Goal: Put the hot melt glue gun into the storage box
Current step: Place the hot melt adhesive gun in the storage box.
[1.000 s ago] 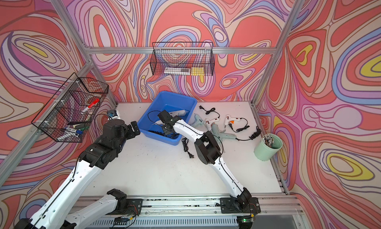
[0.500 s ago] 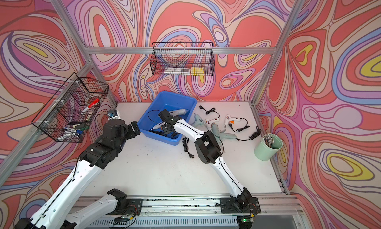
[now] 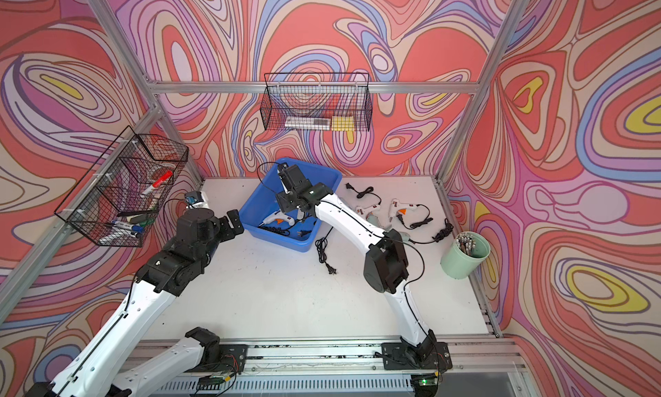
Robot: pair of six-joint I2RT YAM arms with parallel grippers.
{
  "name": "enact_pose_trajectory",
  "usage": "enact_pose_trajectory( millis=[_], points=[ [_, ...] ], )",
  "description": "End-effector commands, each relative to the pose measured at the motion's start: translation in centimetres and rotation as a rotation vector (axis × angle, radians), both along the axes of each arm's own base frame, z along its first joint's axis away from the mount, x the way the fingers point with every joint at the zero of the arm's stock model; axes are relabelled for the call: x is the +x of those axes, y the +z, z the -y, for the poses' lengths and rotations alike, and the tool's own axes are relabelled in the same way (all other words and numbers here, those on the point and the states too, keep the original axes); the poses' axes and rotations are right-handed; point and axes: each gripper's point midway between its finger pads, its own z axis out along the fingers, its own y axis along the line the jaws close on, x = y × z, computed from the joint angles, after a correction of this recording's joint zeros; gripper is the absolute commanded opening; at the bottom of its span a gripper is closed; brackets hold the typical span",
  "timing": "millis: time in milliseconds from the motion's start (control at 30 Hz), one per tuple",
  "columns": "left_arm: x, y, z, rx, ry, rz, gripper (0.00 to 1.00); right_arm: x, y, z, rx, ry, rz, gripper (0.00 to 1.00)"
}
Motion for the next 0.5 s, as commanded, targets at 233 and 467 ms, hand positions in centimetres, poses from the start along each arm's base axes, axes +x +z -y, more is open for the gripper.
enact_pose_trajectory(
  millis=[233,467],
  points=[
    [1.3,-0.8,1.7,-0.026,-0.073,-0.024,0.99,-3.0,4.5,8.1,0.017,-0.160,0.052,0.68],
    [2.2,-1.6,3.4,-0.051,-0.143,-0.049,0.99,-5.4,2.5,18.5,-0.020,-0.397,-0.013,0.66]
  ],
)
